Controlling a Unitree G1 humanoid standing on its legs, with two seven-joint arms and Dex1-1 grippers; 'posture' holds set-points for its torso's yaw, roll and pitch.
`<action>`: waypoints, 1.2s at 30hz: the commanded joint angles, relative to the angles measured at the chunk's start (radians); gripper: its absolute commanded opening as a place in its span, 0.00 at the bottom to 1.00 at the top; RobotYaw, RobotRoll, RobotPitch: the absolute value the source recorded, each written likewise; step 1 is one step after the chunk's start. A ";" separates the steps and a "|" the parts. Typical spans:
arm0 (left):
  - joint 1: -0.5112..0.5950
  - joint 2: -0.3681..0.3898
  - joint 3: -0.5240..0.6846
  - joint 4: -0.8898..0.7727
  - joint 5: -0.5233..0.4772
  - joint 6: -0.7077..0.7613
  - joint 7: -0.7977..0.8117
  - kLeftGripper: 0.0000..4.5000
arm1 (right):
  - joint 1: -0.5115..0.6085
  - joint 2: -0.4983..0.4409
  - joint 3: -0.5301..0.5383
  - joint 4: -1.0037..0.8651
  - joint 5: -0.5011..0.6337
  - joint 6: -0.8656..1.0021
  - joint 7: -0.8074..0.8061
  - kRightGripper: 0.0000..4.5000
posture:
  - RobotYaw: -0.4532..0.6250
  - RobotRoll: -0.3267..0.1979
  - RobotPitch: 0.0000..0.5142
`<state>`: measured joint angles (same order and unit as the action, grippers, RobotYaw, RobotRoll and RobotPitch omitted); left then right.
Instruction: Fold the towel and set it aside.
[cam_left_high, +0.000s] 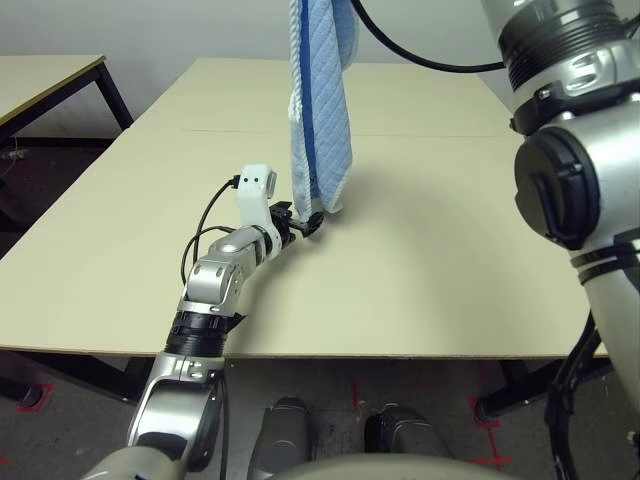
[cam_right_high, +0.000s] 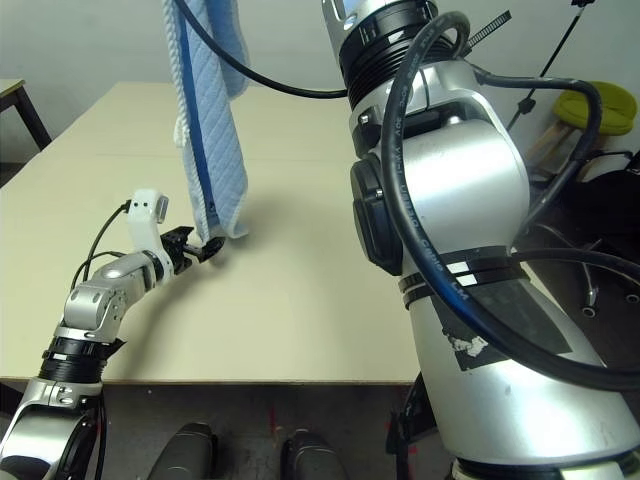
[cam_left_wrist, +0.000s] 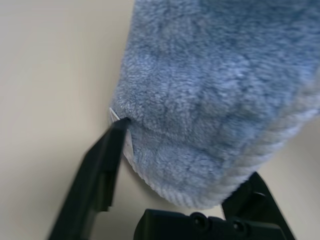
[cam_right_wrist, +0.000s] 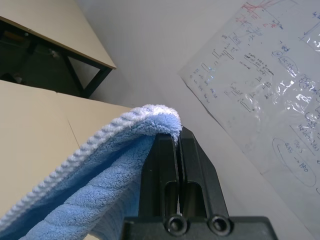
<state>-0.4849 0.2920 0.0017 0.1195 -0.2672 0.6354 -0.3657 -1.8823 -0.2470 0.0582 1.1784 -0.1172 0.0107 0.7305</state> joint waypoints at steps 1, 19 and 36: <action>-0.002 -0.007 -0.010 0.020 0.012 -0.001 -0.010 0.44 | -0.010 -0.007 -0.007 -0.015 0.011 0.006 0.004 0.00 | 0.55 0.62 0.00; -0.019 0.195 0.064 0.007 -0.010 0.016 -0.145 0.00 | 0.058 -0.072 0.004 -0.022 -0.002 0.016 0.037 0.00 | 0.56 0.62 0.00; -0.278 0.459 0.076 0.138 -0.113 0.051 -0.563 0.00 | 0.306 -0.271 0.032 -0.128 0.017 0.214 0.408 0.00 | 0.55 0.62 0.05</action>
<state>-0.7426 0.7330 0.0951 0.2447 -0.3679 0.6738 -0.8740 -1.5993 -0.5079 0.0698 1.0799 -0.1144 0.1900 1.0755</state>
